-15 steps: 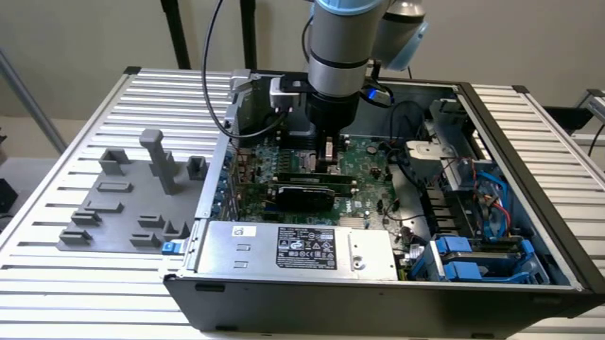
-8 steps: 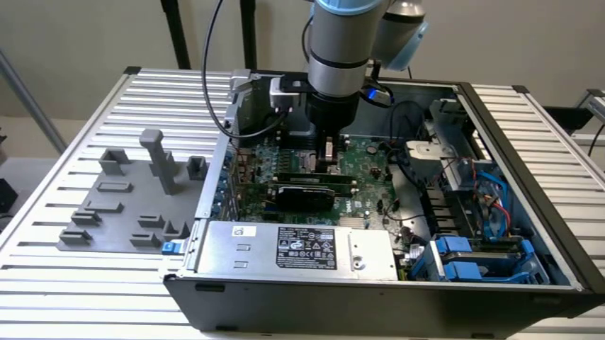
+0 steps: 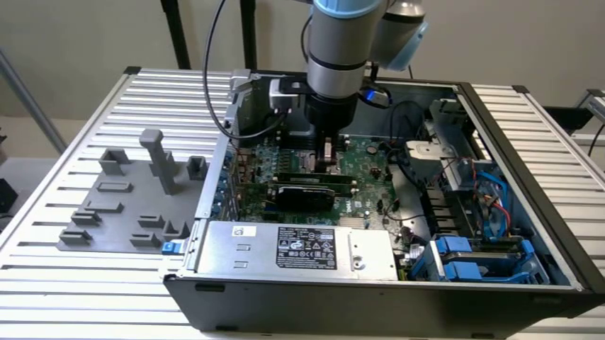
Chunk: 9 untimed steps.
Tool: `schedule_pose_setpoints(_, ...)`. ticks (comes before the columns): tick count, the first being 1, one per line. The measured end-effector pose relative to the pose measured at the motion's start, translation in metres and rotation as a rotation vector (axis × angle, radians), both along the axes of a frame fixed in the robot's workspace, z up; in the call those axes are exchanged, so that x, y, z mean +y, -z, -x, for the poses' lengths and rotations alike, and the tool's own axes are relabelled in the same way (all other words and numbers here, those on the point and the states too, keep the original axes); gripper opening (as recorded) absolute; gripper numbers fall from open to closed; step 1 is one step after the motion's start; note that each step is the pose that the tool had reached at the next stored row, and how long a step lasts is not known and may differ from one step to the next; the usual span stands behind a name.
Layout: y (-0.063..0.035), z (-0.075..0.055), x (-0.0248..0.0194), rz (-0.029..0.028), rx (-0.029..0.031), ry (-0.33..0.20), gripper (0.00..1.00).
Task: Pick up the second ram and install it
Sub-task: 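Press down the second ram until it locks into place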
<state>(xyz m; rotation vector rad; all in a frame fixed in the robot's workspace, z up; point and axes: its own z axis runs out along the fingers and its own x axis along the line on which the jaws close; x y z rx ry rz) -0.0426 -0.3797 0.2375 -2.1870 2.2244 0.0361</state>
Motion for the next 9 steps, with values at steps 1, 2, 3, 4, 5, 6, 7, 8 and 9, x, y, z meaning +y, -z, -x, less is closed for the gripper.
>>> schedule_pose_setpoints(1,0.0008,0.0003,0.0,0.0002,0.0001,0.0,0.11)
schedule_pose_setpoints(2,0.0017,0.0007,0.0,0.0003,0.0001,0.0,0.11)
schedule_pose_setpoints(3,0.0024,0.0009,0.0,0.0003,0.0,0.0,0.11)
schedule_pose_setpoints(4,0.0031,0.0011,0.0,0.0005,0.0001,0.001,0.11)
schedule_pose_setpoints(5,0.004,0.0012,0.0,0.0005,0.0001,0.001,0.11)
schedule_pose_setpoints(6,0.0051,0.0013,0.0,0.0005,0.0002,0.001,0.11)
schedule_pose_setpoints(7,0.0064,0.0014,0.0,0.0005,0.0002,0.001,0.11)
schedule_pose_setpoints(8,0.0077,0.0015,-0.0001,0.0015,0.0005,0.001,0.11)
schedule_pose_setpoints(9,0.0092,0.0016,-0.0002,0.0022,0.0008,0.002,0.11)
